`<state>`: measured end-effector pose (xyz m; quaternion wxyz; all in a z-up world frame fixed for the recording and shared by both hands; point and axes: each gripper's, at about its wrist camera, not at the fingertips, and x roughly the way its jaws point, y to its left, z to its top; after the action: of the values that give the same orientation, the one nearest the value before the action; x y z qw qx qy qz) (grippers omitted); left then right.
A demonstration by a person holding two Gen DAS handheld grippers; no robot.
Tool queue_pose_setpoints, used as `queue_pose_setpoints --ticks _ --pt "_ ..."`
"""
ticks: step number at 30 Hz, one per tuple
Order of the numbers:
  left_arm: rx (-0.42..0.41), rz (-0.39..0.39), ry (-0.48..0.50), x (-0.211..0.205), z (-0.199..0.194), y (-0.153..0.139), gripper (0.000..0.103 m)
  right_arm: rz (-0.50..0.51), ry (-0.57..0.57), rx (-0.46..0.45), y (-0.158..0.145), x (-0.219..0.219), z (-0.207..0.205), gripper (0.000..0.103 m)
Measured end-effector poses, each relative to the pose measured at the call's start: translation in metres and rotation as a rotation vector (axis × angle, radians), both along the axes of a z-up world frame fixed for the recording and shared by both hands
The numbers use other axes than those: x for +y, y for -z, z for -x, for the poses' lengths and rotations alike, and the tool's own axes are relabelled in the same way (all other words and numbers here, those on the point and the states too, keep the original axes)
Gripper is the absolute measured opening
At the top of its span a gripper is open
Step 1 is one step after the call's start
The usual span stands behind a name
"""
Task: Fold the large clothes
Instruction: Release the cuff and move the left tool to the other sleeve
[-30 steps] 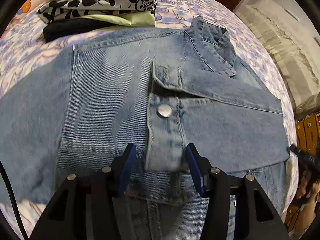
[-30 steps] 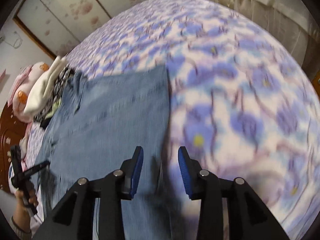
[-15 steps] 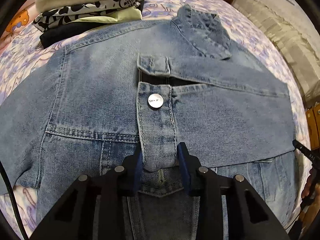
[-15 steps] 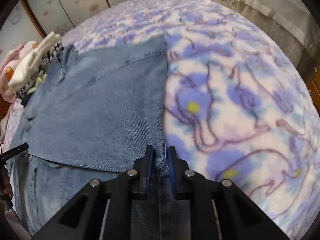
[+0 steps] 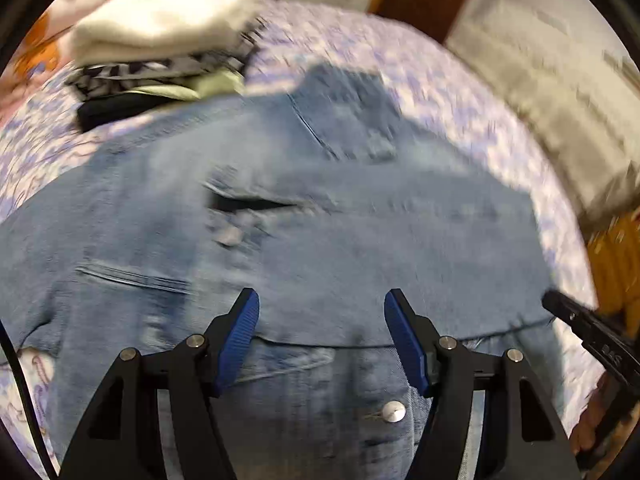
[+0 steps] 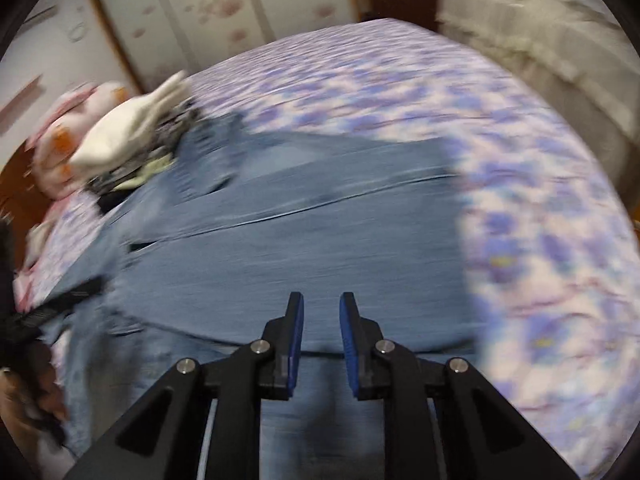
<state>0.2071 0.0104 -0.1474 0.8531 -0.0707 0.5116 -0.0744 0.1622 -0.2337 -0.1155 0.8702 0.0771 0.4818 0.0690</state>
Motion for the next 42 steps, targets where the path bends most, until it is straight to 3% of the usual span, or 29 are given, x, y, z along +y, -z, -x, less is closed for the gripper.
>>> queue_pose_setpoints --ticks 3,6,9,13,16,18,20,24,28,34,42 --pt "0.000 -0.028 0.013 -0.019 -0.007 0.015 0.064 0.045 -0.067 0.008 0.015 0.033 -0.009 0.018" --pt "0.047 -0.056 -0.019 -0.015 -0.012 0.035 0.064 0.081 -0.028 0.084 0.038 0.028 -0.020 0.018" --pt "0.028 -0.003 -0.005 -0.001 -0.011 0.037 0.064 0.124 0.074 0.125 0.051 -0.010 -0.022 0.018" --pt "0.021 0.001 0.003 0.007 -0.008 0.034 0.063 0.126 0.211 0.115 0.050 -0.080 -0.008 0.014" --pt "0.021 0.000 0.001 0.008 -0.007 0.033 0.063 0.062 0.230 0.105 0.047 -0.102 0.002 0.009" --pt "0.024 -0.016 -0.003 0.005 -0.007 0.033 0.063 0.072 0.230 0.104 0.047 -0.100 0.004 0.009" --pt "0.025 -0.026 -0.011 0.003 -0.005 0.030 0.063 0.146 0.218 0.101 0.047 -0.087 0.005 0.011" --pt "0.038 -0.013 -0.016 0.005 -0.002 0.026 0.064 0.220 0.210 0.094 0.047 -0.070 0.007 0.023" --pt "0.052 0.010 -0.022 0.010 0.003 0.022 0.064 0.166 0.239 0.106 0.045 -0.071 0.010 0.033" --pt "0.068 0.015 -0.047 0.019 0.023 0.016 0.064 0.086 0.257 0.163 0.045 -0.071 0.026 0.033" --pt "0.064 -0.035 -0.028 0.028 0.071 -0.001 0.064 0.036 0.249 0.205 0.040 -0.057 0.063 0.033"
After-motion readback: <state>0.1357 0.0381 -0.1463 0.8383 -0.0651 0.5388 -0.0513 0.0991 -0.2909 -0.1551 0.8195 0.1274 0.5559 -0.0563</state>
